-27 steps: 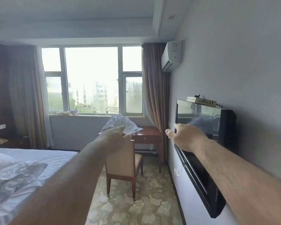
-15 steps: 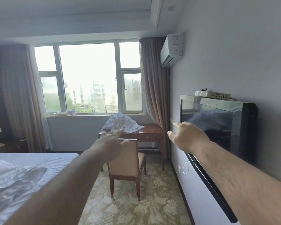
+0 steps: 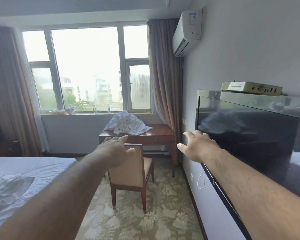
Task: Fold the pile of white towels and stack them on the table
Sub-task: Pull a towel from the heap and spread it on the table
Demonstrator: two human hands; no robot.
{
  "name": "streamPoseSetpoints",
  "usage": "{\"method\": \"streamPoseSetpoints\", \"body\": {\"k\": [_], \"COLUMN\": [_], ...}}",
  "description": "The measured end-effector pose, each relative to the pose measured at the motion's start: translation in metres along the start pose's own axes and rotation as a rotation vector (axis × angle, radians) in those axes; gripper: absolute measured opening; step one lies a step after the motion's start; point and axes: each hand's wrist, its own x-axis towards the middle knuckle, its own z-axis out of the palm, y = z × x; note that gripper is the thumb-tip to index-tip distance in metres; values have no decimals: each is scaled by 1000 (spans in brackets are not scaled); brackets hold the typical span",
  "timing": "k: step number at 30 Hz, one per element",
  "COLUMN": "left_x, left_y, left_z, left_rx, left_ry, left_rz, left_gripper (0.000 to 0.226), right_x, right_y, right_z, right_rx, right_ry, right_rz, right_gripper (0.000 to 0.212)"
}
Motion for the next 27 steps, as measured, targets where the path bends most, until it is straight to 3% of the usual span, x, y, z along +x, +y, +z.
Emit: {"method": "streamPoseSetpoints", "body": {"k": [3, 8, 12, 27], "left_x": [54, 134, 183, 458], "left_y": [11, 26, 32, 1], "left_z": [13, 22, 39, 92], "left_rx": [-3, -47, -57, 3], "left_ry": [32, 107, 96, 9], "left_rz": [26, 20, 20, 21], "left_gripper": [72, 65, 63, 74], "right_x": [58, 140, 187, 427], "right_y": [10, 13, 19, 7], "right_z": [11, 26, 45, 99], "right_rx": [22, 67, -21, -29], "right_ry": [-66, -40, -95, 10], "right_rz": [19, -39, -62, -83], "right_gripper": [72, 64, 52, 38]}}
